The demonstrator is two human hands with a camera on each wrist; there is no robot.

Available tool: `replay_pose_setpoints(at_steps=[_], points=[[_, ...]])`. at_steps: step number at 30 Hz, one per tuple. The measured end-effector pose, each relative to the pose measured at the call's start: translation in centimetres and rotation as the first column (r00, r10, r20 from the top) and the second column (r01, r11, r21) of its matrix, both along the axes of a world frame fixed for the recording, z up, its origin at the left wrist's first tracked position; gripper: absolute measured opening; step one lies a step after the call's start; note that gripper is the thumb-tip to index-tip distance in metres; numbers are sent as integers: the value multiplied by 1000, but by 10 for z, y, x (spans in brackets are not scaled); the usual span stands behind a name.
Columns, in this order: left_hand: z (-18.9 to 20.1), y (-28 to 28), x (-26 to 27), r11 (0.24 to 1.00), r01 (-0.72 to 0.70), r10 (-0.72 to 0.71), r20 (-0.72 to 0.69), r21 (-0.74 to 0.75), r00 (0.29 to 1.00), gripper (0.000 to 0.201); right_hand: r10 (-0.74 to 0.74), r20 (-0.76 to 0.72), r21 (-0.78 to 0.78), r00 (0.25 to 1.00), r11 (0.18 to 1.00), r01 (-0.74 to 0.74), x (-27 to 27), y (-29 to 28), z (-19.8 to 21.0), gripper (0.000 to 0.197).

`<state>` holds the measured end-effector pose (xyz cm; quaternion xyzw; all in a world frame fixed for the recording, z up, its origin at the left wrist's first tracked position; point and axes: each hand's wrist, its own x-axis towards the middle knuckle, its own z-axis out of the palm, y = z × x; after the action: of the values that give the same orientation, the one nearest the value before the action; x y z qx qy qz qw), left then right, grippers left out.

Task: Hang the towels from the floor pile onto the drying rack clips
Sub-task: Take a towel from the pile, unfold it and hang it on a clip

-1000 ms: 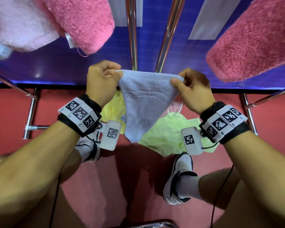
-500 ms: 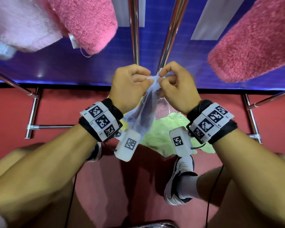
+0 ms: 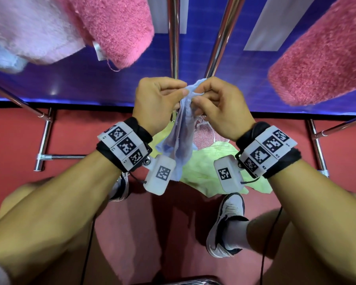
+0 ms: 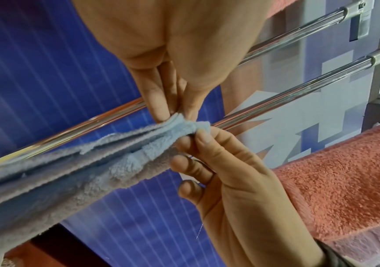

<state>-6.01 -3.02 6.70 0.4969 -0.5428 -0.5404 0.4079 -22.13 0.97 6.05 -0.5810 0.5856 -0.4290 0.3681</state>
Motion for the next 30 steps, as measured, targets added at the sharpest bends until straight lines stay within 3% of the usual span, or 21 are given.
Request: replay_pose_setpoints(at_steps=[6, 13, 16, 22, 30], points=[[0, 6, -3, 998, 58, -59, -23, -34, 998, 11, 27, -233, -113, 972, 992, -55, 2, 1, 0, 5], [-3, 10, -6, 984, 140, -136, 44, -109, 990, 22, -101, -229, -213, 968, 976, 51, -5, -4, -6, 10], [-4, 8, -5, 980, 165, -157, 79, -113, 984, 18, -102, -232, -259, 967, 965, 40, -5, -2, -9, 9], [0, 11, -3, 969, 221, -213, 83, -109, 974, 23, -77, -296, -192, 952, 981, 20, -9, -3, -9, 11], [1, 6, 4, 956, 284, -279, 74, -76, 957, 31, -69, -213, -92, 975, 995, 51, -11, 2, -2, 21]])
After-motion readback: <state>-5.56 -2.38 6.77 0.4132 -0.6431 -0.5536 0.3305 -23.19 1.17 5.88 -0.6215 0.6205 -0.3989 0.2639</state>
